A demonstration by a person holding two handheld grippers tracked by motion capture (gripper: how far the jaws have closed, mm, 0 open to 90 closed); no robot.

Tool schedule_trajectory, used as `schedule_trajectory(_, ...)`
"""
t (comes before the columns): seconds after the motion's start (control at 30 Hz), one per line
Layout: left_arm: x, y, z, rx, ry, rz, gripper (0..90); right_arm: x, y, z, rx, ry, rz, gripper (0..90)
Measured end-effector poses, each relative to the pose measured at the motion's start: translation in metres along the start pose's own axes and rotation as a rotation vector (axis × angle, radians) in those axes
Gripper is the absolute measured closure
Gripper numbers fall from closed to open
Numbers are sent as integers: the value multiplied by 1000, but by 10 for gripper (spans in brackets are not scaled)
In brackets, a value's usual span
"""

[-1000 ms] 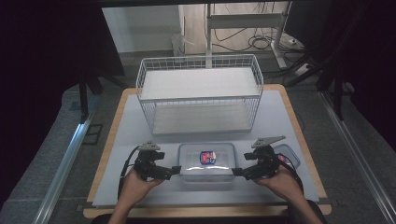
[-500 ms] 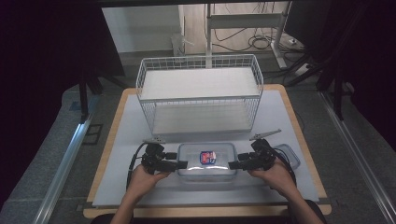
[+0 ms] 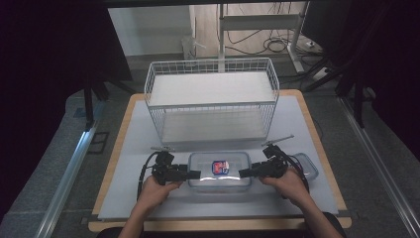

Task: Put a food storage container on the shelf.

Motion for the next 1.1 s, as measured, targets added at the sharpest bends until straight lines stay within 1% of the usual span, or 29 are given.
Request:
schedule_trajectory(0.07, -1, -2, 1, -10, -16, -2, 276, 0, -2, -1, 15, 11, -6, 285)
schedule_trajectory(0.1, -1, -3, 1, -15, -27, -11, 293, -1, -2, -1, 18, 17, -13, 294)
schedule_trajectory(0.17, -2, -6, 0, -24, -27, -17, 330, -1, -4, 0, 22, 10, -21, 315)
schedule_trajectory(0.2, -2, -7, -1, -27, -29, -29, 347, -2, -5, 0, 22, -1, -27, 331)
schedule_trajectory(0.3, -5, -11, -4, -22, -2, -41, 387, -3, -10, 2, 25, -12, -48, 389)
schedule_trajectory(0.37, -7, -14, -7, -19, 9, -51, 410, -5, -14, 4, 35, -13, -63, 424)
schedule_trajectory(0.43, -10, -16, -9, -17, 21, -59, 438, -8, -16, 6, 44, -11, -78, 441)
schedule_trajectory(0.57, -14, -20, -15, -5, 52, -74, 467, -13, -20, 8, 72, 10, -107, 489)
schedule_trajectory(0.7, -17, -22, -19, 1, 54, -92, 491, -16, -22, 11, 87, 22, -126, 513)
schedule_trajectory(0.83, -17, -23, -20, 0, 44, -102, 509, -17, -24, 13, 80, 19, -125, 524)
schedule_trajectory(1.0, -16, -23, -20, 2, 32, -104, 516, -18, -25, 15, 73, 19, -138, 527)
schedule_trajectory(1.1, -13, -24, -20, 14, 34, -110, 517, -18, -25, 16, 64, 13, -147, 531)
Point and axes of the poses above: each handheld gripper's, and its own axes: y roughly forward along the jaws, x roughly out of its top, z roughly to its left, the point moved 7 cm from there along y, roughly forward along the jaws, and after that the axes turned 1 degree about -y, right-handed, at the moved point
